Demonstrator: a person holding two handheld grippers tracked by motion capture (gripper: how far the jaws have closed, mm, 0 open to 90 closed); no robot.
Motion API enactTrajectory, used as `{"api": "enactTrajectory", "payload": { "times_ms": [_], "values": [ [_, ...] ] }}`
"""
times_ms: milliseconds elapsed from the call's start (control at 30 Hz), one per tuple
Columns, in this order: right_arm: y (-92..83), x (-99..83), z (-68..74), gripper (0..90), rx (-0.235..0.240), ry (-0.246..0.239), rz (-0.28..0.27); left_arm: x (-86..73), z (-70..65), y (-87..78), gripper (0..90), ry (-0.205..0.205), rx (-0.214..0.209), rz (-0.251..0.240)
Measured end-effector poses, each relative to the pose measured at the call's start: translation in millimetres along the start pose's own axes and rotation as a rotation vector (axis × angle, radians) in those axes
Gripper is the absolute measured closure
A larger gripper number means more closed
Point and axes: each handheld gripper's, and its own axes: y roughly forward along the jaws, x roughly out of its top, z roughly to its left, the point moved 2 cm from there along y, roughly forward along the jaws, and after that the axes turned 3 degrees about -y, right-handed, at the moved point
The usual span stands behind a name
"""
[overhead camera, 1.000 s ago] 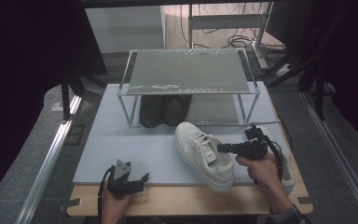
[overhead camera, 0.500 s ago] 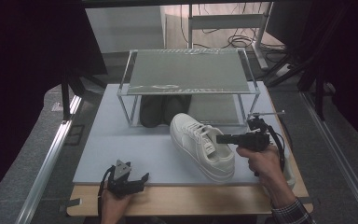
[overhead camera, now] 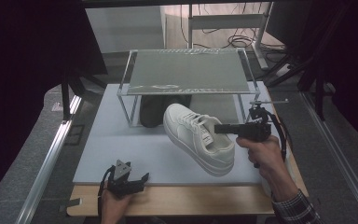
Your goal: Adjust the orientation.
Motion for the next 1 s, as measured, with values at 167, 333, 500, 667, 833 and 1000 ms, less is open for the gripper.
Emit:
{"api": "enactTrajectory", "payload": {
  "times_ms": [167,333,500,667,833,1000],
  "values": [
    [-3.1,11.2,7.2,82.7,0.014,-0.005,-0.014,0.0,0.0,-0.1,13.4,0.000,0.000,0.001],
    [-7.0,23.5,14.7,82.6,0.025,-0.011,-0.035,0.0,0.0,-0.1,13.4,0.000,0.000,0.001],
    [-10.3,35.8,22.0,82.6,0.037,-0.006,-0.055,0.0,-0.1,0.0,13.4,-0.001,-0.001,0.000],
    [-9.9,46.7,23.4,82.7,0.032,-0.004,-0.076,0.0,-0.1,0.0,13.4,-0.002,-0.001,0.000],
    [-6.3,56.9,20.8,82.7,0.010,0.011,-0.099,0.0,-0.1,0.1,13.3,-0.001,-0.001,0.000],
    [-1.1,67.8,17.4,82.6,-0.024,0.019,-0.120,0.0,0.0,-0.2,13.3,0.002,-0.001,0.003]
  ]
}}
